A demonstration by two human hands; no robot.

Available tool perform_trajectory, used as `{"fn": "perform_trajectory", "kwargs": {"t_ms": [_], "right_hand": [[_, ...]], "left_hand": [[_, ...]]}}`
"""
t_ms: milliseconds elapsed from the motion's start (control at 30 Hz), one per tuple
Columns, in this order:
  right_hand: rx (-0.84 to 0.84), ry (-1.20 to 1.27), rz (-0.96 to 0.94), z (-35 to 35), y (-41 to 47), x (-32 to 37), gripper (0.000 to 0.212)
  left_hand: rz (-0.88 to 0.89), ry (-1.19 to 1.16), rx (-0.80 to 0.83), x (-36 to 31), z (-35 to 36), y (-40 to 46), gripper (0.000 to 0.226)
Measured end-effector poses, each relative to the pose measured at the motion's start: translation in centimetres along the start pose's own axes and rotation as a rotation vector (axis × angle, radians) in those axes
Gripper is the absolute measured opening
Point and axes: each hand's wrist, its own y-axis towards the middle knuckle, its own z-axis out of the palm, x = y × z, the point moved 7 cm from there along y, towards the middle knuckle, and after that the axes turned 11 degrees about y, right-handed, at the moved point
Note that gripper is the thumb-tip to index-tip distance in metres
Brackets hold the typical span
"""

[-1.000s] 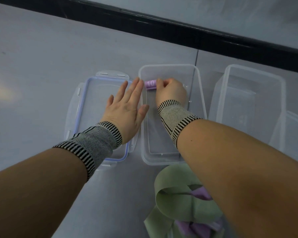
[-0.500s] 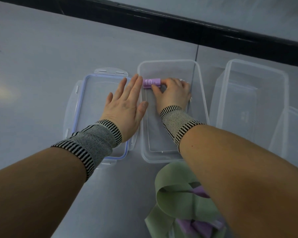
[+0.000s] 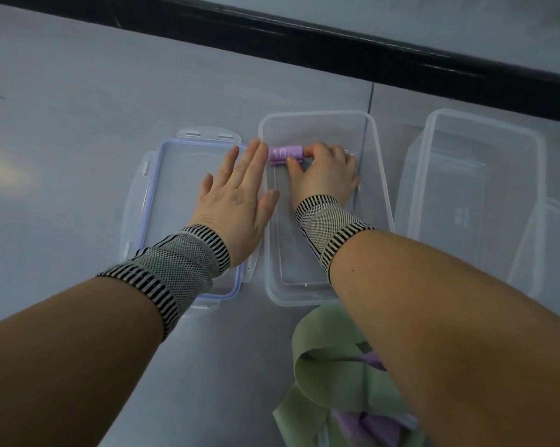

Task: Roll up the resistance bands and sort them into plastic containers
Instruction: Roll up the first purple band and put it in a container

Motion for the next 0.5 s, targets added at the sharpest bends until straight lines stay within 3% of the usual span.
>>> {"fn": "perform_trajectory", "kwargs": {"t_ms": [500], "right_hand": [[0.065,-0.035,-0.046,-0.27,-0.06,0.29,0.051]], "left_hand": [[-0.019,0.024,-0.005,0.07,-0.14,0.1,0.065]]}}
